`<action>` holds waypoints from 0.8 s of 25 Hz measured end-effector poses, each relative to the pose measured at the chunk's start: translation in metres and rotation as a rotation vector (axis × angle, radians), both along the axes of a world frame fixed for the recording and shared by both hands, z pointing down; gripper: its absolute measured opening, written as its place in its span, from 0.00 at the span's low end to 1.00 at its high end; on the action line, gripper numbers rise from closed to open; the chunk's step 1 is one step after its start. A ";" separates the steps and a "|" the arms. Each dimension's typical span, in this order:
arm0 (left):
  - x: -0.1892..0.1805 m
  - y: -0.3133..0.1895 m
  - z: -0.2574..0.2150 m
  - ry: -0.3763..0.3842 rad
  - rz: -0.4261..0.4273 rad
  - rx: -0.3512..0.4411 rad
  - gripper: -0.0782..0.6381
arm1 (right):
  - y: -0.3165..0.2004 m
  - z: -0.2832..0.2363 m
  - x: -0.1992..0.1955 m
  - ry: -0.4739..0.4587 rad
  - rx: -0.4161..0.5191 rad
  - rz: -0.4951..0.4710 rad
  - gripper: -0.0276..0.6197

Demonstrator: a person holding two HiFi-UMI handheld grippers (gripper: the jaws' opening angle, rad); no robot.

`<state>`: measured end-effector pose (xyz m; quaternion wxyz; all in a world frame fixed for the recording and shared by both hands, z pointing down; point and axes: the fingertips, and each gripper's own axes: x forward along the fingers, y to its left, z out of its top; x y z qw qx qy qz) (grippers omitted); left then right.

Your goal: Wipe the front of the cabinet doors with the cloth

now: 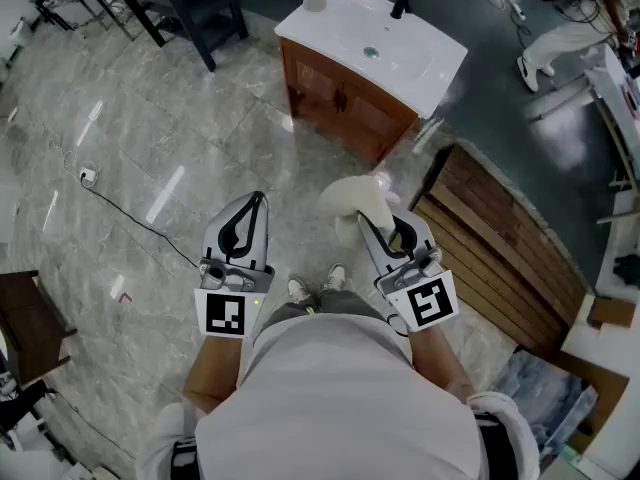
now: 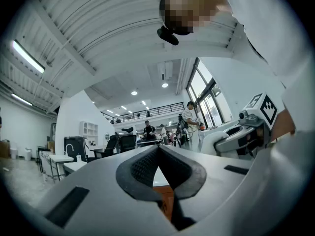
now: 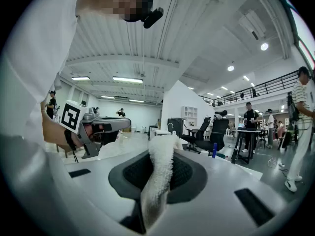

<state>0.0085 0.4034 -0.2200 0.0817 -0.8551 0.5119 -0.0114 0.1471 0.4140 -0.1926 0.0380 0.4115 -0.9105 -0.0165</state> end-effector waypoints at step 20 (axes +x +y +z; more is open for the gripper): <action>0.045 0.000 0.007 -0.052 -0.078 0.019 0.13 | 0.000 0.022 0.039 -0.014 -0.027 -0.124 0.16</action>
